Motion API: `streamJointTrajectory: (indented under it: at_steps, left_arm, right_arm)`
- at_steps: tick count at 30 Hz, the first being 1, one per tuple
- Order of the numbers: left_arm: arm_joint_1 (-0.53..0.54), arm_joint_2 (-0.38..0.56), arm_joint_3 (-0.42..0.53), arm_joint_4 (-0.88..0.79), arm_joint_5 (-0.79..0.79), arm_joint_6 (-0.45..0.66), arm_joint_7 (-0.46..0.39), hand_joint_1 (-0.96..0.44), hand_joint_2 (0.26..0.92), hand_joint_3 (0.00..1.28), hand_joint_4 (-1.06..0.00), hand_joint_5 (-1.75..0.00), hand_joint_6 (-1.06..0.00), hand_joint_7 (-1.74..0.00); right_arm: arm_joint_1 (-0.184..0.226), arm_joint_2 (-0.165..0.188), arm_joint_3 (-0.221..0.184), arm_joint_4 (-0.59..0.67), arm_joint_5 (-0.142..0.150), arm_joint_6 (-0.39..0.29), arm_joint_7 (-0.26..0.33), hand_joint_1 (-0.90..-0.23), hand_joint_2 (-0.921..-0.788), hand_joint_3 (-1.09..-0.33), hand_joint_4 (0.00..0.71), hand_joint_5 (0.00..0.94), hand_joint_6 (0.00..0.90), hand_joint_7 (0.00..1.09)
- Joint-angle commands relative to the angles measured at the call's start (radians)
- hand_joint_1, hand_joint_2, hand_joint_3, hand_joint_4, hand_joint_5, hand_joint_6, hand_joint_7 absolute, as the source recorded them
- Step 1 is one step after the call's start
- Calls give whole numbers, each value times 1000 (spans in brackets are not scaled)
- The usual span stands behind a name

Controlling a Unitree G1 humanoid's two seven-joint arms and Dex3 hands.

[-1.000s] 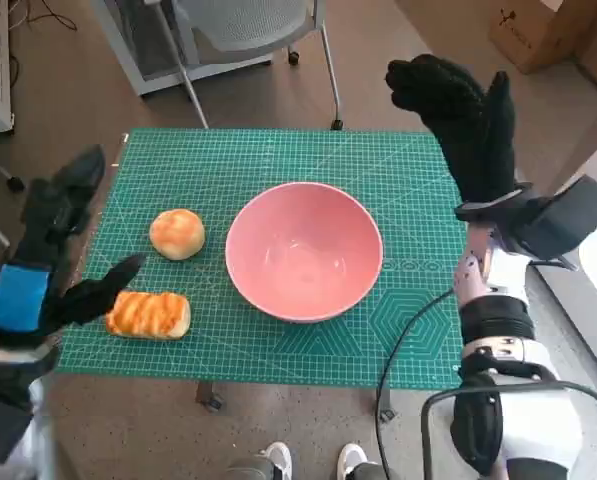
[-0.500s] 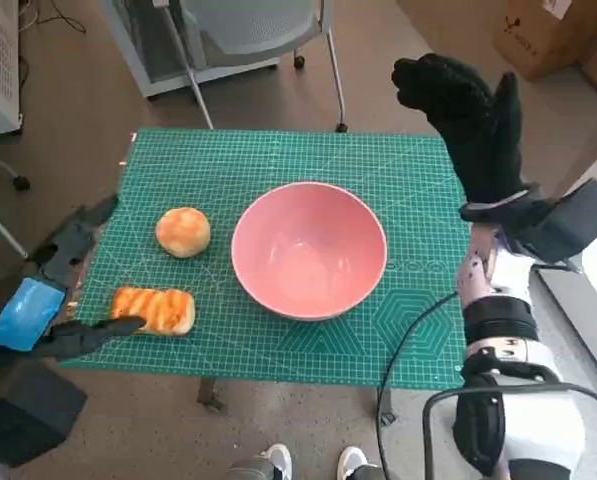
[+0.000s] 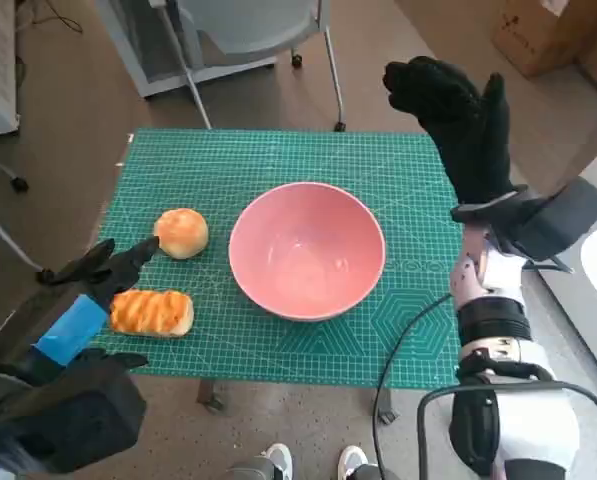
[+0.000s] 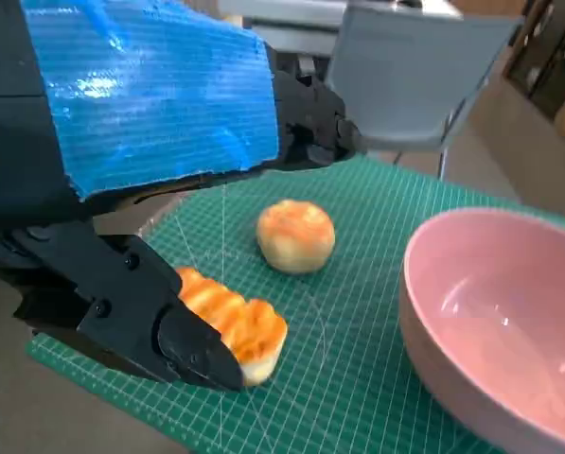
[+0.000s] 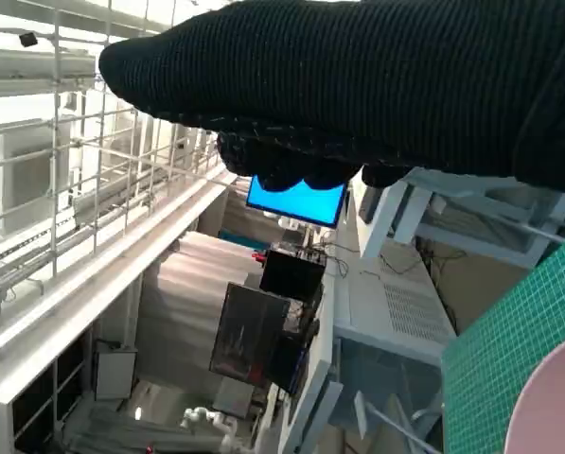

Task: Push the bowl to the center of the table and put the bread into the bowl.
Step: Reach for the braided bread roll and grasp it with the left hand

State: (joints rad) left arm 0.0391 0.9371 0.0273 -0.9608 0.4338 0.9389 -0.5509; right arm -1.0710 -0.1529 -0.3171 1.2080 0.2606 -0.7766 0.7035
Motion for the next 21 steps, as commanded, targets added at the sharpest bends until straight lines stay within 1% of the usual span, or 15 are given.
streamJointTrajectory:
  at_steps: [1,9,21]
  left_arm:
    - [-24,18,-60,34,38,17,-3,251,718,40,-94,-6,-269,-10]
    - [-61,8,-148,131,91,20,9,222,724,44,-115,-7,-288,-11]
    - [-146,-23,-266,370,202,-19,42,133,722,41,-141,-4,-344,-16]
  right_arm:
    - [19,7,0,11,0,7,4,-667,-921,-762,217,2,385,15]
    - [23,6,2,14,-1,3,5,-663,-921,-766,215,0,371,6]
    - [24,1,1,18,-1,12,1,-669,-921,-775,219,2,362,0]
